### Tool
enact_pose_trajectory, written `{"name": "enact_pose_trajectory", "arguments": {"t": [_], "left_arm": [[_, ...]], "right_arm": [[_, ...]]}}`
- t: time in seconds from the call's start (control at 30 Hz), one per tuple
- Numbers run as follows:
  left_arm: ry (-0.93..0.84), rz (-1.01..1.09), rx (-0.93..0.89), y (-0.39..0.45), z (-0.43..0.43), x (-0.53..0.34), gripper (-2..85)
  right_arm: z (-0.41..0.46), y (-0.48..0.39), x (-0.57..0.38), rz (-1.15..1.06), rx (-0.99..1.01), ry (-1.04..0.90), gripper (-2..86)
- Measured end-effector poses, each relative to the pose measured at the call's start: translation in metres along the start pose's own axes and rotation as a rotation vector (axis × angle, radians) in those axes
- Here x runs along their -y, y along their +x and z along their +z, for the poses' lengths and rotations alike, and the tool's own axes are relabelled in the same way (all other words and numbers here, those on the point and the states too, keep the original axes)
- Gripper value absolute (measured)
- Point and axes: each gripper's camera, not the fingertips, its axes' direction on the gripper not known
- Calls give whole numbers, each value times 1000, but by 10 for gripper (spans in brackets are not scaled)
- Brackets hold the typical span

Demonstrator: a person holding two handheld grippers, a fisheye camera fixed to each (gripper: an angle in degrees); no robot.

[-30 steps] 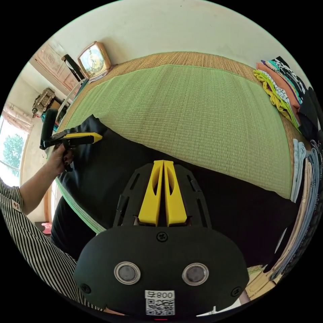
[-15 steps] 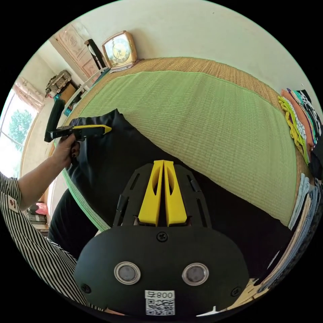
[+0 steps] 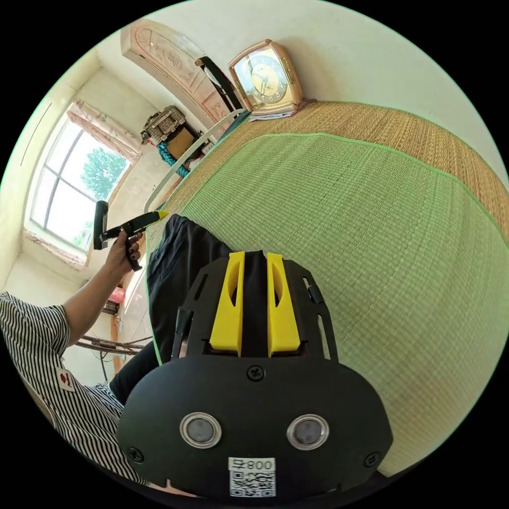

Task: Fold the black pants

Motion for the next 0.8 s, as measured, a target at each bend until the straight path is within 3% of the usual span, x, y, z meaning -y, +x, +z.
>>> {"name": "enact_pose_trajectory", "arguments": {"t": [0.13, 0.47, 0.57, 0.73, 0.8], "left_arm": [[-121, -76, -47, -25, 26, 4, 59], [37, -159, -149, -32, 42, -31, 20], [102, -146, -108, -19, 39, -38, 16], [104, 62, -177, 42, 49, -65, 6], [12, 208, -256, 81, 71, -75, 4]], "right_arm": [[18, 11, 6, 51, 42, -78, 48], [3, 13, -15, 128, 75, 37, 10], [-16, 6, -22, 133, -28, 104, 5], [-38, -31, -50, -13, -79, 125, 2], [-27, -44, -70, -24, -235, 56, 1]]}}
